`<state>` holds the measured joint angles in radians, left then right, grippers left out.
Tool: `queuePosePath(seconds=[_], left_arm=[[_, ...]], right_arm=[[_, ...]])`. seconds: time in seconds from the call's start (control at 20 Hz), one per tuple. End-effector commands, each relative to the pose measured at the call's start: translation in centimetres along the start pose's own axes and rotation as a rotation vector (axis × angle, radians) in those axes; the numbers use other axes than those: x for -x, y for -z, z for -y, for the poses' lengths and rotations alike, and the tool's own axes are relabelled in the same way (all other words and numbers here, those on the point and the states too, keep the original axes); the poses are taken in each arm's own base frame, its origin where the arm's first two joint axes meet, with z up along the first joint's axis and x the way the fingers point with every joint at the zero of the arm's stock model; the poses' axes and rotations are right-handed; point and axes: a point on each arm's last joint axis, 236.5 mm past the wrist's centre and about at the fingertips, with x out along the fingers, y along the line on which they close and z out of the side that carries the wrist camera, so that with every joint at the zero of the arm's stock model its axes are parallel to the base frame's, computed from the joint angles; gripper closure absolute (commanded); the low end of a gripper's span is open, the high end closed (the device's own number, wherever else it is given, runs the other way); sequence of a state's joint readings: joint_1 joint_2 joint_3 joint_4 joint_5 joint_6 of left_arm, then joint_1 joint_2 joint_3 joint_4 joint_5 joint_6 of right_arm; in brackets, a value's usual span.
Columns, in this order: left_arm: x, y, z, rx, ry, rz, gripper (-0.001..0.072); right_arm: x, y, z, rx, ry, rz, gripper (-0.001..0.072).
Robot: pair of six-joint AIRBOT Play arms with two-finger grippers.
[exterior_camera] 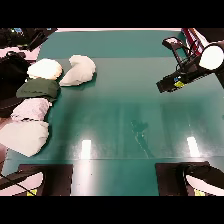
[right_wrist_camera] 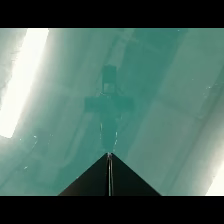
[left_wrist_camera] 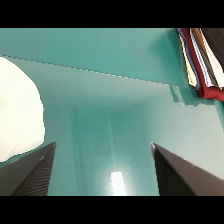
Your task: Fold the shirts.
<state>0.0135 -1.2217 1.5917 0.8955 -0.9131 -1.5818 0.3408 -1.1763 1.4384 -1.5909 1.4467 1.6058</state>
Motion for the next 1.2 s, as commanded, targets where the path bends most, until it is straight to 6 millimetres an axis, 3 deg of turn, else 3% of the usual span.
queuePosePath(seconds=[0.0, 0.8, 1.0, 1.15], left_arm=[[-0.1, 0.1, -0.1, 0.001, -0.003, -0.003, -0.0005], [-0.1, -0.2, 0.1, 0.014, 0.006, 0.009, -0.0005], [0.2, -2.2, 1.7, 0.076, 0.074, 0.087, -0.0005], [0.4, -2.6, 2.1, 0.086, 0.089, 0.106, -0.0005]], right_arm=[[0.0, 0.0, 0.0, 0.000, -0.001, -0.001, 0.0691], [-0.1, -0.1, -0.1, 0.000, -0.001, 0.003, 0.0690], [-0.1, -1.0, -0.1, 0.000, -0.004, 0.040, 0.0691], [-0.1, -0.1, -0.1, 0.000, -0.002, 0.003, 0.0691]])
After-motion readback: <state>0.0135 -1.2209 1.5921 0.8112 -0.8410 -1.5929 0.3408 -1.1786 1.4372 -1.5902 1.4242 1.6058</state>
